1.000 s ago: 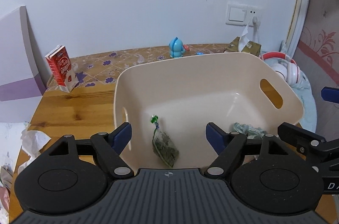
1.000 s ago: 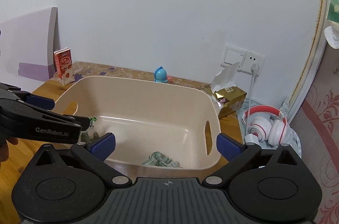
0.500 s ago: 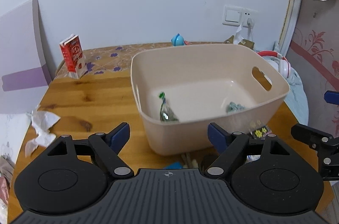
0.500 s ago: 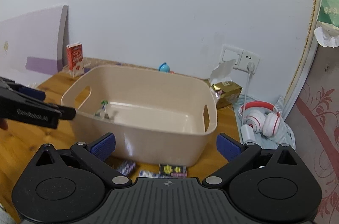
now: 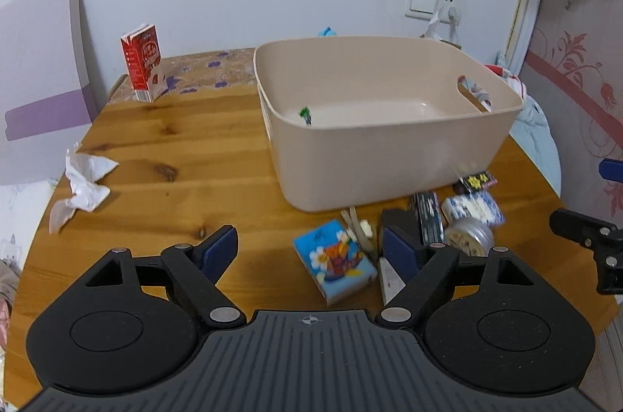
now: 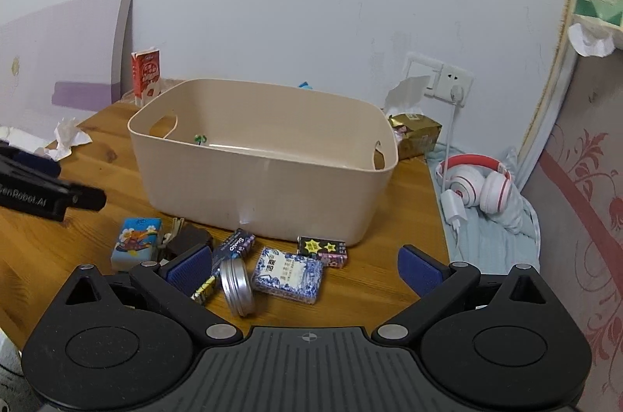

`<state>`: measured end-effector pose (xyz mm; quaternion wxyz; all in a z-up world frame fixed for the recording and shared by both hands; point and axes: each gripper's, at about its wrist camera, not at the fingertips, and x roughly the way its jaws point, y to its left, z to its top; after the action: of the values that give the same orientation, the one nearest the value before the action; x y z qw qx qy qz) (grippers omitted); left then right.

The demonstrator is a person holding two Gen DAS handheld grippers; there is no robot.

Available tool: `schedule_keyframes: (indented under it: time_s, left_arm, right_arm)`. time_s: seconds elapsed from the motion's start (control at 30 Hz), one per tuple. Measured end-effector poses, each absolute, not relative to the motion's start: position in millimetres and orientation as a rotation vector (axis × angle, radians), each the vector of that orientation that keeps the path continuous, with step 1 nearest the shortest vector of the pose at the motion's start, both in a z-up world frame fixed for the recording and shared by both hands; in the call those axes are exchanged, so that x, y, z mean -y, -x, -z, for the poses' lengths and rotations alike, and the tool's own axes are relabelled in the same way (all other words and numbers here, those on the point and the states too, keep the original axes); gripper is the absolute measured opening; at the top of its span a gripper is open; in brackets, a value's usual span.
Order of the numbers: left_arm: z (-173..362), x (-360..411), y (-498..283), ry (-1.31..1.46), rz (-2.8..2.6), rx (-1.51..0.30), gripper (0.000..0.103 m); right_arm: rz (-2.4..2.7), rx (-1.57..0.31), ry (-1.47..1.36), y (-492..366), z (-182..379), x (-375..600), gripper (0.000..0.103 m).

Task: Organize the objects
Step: 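Withdraw both tools from the basket back toward the remaining items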

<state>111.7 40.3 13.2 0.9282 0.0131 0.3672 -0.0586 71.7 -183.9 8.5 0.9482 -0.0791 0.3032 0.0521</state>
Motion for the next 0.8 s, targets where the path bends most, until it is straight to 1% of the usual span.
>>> schedule_keyframes:
  time_s: [0.8]
  left_arm:
    - [52,-9,-78,-0.018,0.17,-0.779,0.083]
  right_arm:
    - [-0.16,-0.718,0.186,-58,57,184,0.103]
